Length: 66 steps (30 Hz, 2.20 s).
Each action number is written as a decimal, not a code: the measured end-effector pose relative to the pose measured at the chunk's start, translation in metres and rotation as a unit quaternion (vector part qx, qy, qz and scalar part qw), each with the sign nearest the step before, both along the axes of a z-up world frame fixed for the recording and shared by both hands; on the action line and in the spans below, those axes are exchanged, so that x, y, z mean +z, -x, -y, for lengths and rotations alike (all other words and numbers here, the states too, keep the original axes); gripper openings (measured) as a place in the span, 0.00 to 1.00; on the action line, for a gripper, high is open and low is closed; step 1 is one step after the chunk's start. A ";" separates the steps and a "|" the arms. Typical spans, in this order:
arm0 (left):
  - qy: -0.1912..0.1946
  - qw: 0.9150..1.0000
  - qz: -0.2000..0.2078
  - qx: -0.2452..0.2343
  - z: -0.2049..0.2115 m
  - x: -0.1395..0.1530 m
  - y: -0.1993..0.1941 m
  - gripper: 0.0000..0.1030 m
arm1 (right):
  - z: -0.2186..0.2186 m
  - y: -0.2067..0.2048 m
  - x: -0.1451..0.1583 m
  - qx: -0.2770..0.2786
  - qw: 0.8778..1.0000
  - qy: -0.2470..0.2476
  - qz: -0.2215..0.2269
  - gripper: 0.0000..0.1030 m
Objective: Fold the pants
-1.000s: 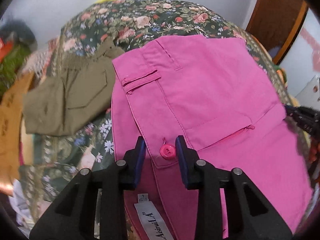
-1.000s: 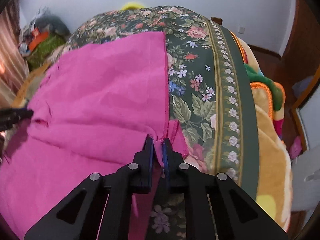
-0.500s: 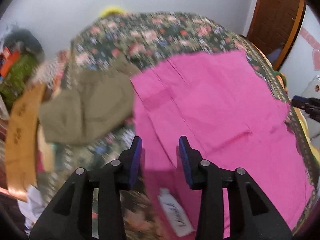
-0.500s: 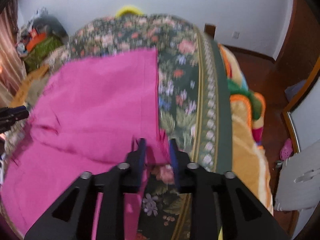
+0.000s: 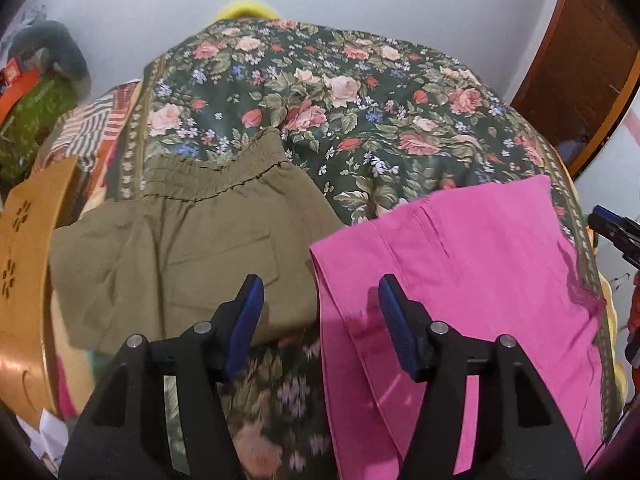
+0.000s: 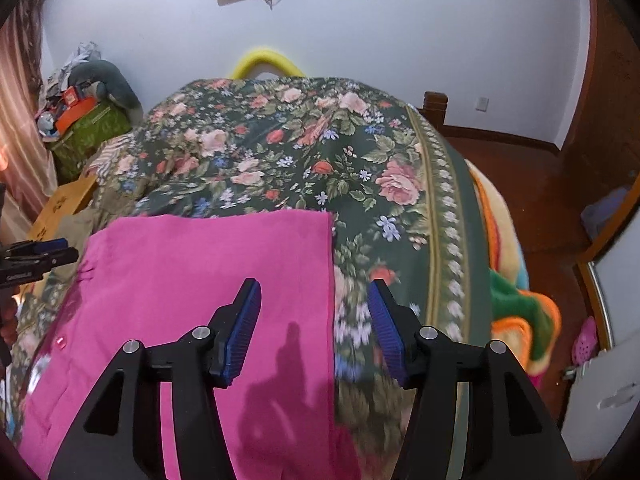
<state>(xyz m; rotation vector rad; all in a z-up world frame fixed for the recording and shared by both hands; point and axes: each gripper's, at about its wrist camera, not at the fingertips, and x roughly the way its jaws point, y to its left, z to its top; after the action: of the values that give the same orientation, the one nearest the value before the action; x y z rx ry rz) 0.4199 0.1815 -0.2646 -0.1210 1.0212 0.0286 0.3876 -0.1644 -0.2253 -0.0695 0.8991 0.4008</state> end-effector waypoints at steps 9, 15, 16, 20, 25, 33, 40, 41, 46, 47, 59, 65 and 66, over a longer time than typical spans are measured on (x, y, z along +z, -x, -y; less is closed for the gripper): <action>0.035 0.999 -0.004 -0.011 -0.002 -0.025 -0.019 0.58 | -0.015 -0.057 -0.032 -0.001 0.999 -0.021 -0.033 0.50; 0.076 0.997 -0.002 -0.019 -0.003 -0.028 -0.026 0.35 | -0.022 -0.067 -0.043 -0.009 0.997 -0.056 -0.049 0.25; 0.074 0.997 -0.002 -0.016 -0.001 -0.028 -0.027 0.33 | -0.023 -0.067 -0.042 -0.011 0.997 -0.056 -0.047 0.13; 0.038 0.999 -0.001 -0.017 0.010 -0.022 -0.029 0.12 | -0.030 -0.062 -0.038 -0.002 0.999 -0.033 -0.034 0.04; -0.020 0.999 0.045 -0.010 0.020 0.013 -0.016 0.11 | -0.027 -0.053 -0.014 -0.008 0.999 -0.031 0.005 0.02; -0.043 0.994 0.095 -0.016 0.030 0.070 -0.004 0.11 | -0.014 -0.037 0.049 -0.024 0.997 -0.052 0.058 0.02; -0.091 0.988 0.119 -0.024 0.045 0.097 0.045 0.11 | 0.002 0.018 0.085 0.003 0.994 -0.076 0.083 0.02; -0.091 0.988 0.120 -0.023 0.046 0.098 0.054 0.11 | 0.005 0.028 0.087 0.007 0.993 -0.078 0.086 0.02; -0.105 0.986 0.124 -0.034 0.057 0.100 0.096 0.11 | 0.014 0.069 0.088 0.020 0.994 -0.073 0.079 0.02; -0.111 0.985 0.124 -0.039 0.060 0.100 0.105 0.11 | 0.016 0.078 0.087 0.023 0.994 -0.071 0.076 0.02; -0.168 0.977 0.100 -0.086 0.091 0.073 0.203 0.10 | 0.028 0.175 0.047 0.043 0.997 -0.057 0.025 0.02; -0.150 0.982 0.068 -0.096 0.098 0.044 0.234 0.10 | 0.028 0.208 0.015 0.040 0.998 -0.046 -0.005 0.02; -0.143 0.983 0.056 -0.097 0.097 0.037 0.238 0.10 | 0.029 0.210 0.008 0.038 0.998 -0.044 -0.012 0.03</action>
<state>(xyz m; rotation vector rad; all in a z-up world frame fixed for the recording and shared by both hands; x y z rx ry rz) 0.1820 0.0840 -0.2274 0.2378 0.9028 -0.0086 0.1773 -0.1929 -0.2172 -0.0176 0.9036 0.5137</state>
